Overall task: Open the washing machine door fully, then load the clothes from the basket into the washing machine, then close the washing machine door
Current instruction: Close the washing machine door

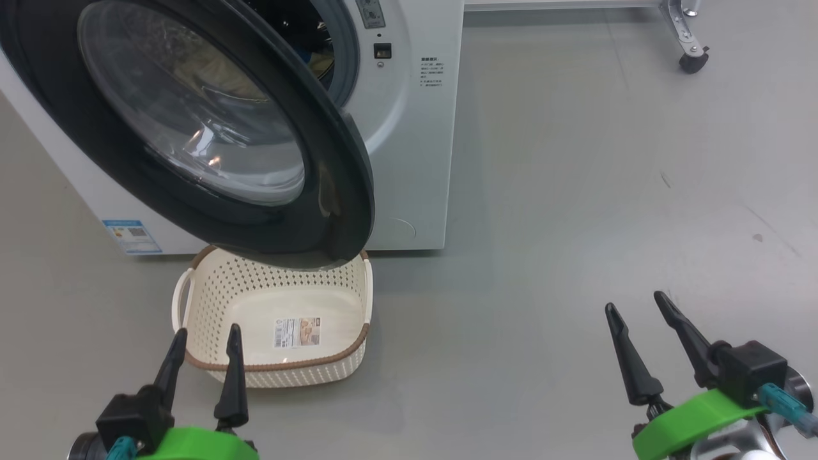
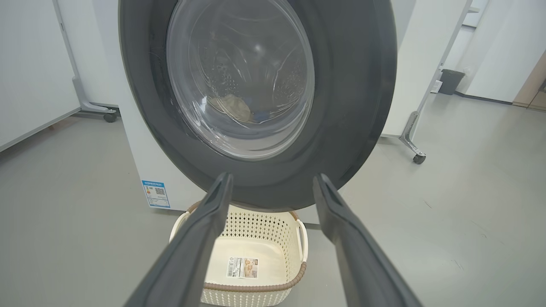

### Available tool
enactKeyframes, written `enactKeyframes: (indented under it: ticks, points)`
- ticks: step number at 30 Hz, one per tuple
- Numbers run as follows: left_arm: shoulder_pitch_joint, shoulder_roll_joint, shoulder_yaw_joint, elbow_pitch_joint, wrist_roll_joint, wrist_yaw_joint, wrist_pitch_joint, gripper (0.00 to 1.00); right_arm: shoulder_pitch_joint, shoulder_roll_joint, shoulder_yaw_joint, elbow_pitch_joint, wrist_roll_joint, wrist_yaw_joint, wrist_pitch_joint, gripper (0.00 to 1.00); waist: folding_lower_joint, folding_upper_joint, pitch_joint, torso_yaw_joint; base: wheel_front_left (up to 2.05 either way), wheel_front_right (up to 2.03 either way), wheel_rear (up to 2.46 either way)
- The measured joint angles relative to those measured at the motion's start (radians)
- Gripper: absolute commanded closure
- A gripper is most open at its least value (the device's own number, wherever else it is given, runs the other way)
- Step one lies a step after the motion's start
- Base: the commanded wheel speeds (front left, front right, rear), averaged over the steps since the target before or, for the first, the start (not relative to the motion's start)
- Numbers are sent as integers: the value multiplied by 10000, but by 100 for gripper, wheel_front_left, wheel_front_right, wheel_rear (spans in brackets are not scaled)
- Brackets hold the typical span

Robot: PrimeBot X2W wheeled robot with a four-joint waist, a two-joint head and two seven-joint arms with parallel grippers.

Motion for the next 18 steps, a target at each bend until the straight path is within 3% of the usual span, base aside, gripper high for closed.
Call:
enactKeyframes:
  ticks: [18]
  points:
    - [0, -31, -88, 4, 88, 84, -173, 0, 9, 4, -123, -205, -15, 0, 29, 0, 0, 0, -19, 64, 0, 0, 0]
